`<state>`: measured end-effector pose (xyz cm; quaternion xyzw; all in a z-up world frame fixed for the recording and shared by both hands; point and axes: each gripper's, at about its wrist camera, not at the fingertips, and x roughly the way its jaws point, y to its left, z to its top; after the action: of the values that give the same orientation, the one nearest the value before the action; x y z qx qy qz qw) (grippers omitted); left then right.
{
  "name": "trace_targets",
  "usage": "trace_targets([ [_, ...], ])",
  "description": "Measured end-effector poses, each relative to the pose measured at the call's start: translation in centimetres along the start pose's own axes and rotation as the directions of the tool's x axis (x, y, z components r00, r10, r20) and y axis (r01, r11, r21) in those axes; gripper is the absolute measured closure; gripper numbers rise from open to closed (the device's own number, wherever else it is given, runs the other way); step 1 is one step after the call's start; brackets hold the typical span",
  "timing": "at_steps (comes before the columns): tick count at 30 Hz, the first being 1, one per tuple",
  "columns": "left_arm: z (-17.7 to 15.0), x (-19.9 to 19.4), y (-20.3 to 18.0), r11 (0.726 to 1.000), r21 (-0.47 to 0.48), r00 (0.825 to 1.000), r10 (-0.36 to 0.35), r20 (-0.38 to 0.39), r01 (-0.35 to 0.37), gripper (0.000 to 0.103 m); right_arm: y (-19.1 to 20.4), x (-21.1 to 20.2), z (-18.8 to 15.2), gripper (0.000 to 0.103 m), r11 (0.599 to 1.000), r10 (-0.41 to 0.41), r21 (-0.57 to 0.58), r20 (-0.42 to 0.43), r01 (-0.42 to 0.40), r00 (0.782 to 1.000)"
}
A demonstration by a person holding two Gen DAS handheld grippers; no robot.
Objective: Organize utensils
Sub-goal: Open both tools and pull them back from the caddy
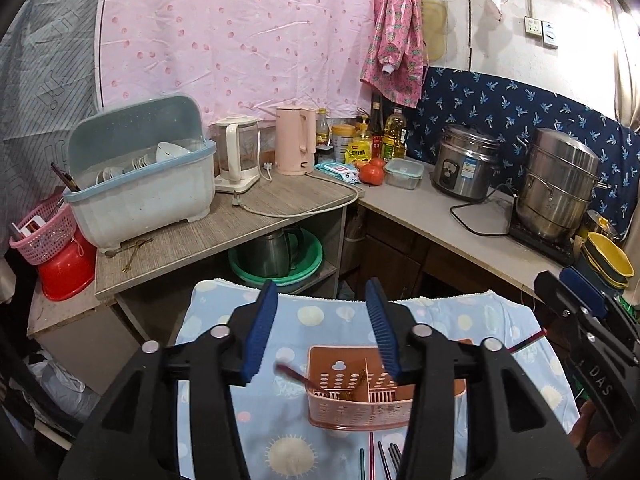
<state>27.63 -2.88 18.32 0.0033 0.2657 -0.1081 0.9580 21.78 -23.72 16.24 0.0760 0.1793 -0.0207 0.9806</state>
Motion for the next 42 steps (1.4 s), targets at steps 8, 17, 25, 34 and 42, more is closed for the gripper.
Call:
trace_targets([
  [8, -1.0, -1.8, 0.1, 1.0, 0.001, 1.0, 0.001, -0.014, -0.001, 0.059, 0.1, -2.6, -0.9, 0.054, 1.0, 0.005, -0.006, -0.007, -0.005, 1.0],
  [17, -4.7, -3.9, -0.2, 1.0, 0.004, 0.998, -0.01, -0.066, 0.011, 0.059, 0.5, -6.1, -5.3, 0.053, 1.0, 0.02, 0.009, -0.066, -0.019, 0.998],
  [25, -10.0, -5.4, -0.5, 0.999, 0.002, 0.989, -0.033, -0.141, 0.033, 0.059, 0.2, -9.3, -10.8, 0.053, 0.999, 0.012, 0.037, -0.145, -0.007, 0.989],
  [34, -17.7, -5.7, -0.6, 0.999, -0.021, 0.962, -0.053, -0.269, 0.049, 0.059, -0.9, -11.8, -18.0, 0.053, 0.998, -0.018, 0.054, -0.262, 0.033, 0.965],
  [42, -24.3, -5.9, -0.8, 0.998, -0.029, 0.928, -0.055, -0.368, 0.048, 0.059, -1.3, -12.7, -23.6, 0.053, 0.999, -0.04, 0.02, -0.365, 0.051, 0.93],
])
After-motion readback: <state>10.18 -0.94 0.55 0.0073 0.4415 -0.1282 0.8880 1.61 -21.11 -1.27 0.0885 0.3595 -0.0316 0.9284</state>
